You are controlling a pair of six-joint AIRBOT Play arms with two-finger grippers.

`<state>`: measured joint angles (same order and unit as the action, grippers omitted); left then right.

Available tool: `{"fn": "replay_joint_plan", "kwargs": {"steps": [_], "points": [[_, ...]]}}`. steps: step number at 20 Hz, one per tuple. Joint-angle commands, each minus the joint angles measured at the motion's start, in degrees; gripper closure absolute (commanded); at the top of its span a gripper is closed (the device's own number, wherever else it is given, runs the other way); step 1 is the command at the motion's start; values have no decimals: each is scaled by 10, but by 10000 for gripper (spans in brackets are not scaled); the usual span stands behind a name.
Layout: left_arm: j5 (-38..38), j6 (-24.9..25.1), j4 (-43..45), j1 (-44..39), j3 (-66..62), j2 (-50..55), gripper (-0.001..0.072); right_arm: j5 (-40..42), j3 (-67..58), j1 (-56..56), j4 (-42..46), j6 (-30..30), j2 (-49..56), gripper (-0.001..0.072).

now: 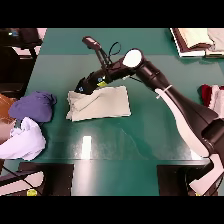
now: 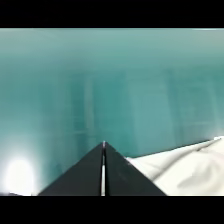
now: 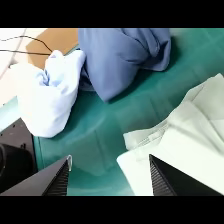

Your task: Fold the shirts.

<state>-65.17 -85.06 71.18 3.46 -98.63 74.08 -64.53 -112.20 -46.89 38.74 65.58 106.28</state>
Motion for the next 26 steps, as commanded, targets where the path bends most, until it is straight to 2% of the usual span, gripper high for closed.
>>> {"fn": "replay_joint_plan", "kwargs": {"steps": [1,3,8,9,10,12,16,20,22,23,24,25,26], "points": [[-45,7,13,24,0,-18,685,-80,-13,35,47,51,21,161],[-57,11,9,24,0,-18,685,-103,52,89,71,66,-10,161],[-60,11,3,23,0,-17,685,-71,283,236,94,82,-112,157],[-59,11,2,22,0,-17,685,-60,329,260,93,84,-127,145],[-58,11,-8,22,0,-17,685,-48,369,277,87,89,-134,54],[-57,11,-21,22,1,-14,685,-35,417,294,56,90,-128,29],[-47,11,-34,22,17,-14,685,4,433,273,-28,64,-89,39],[-48,11,-42,22,22,-13,685,23,364,221,-63,60,-30,52],[-47,11,-57,22,22,-13,685,19,312,189,-62,60,5,172],[-47,11,-62,22,22,-13,685,21,290,175,-61,59,18,309],[-47,11,-68,22,22,-13,685,20,266,163,-60,59,30,516],[-48,11,-75,22,22,-13,686,18,246,158,-55,59,37,684],[-49,11,-79,18,22,-13,686,19,226,158,-45,60,38,691]]}}
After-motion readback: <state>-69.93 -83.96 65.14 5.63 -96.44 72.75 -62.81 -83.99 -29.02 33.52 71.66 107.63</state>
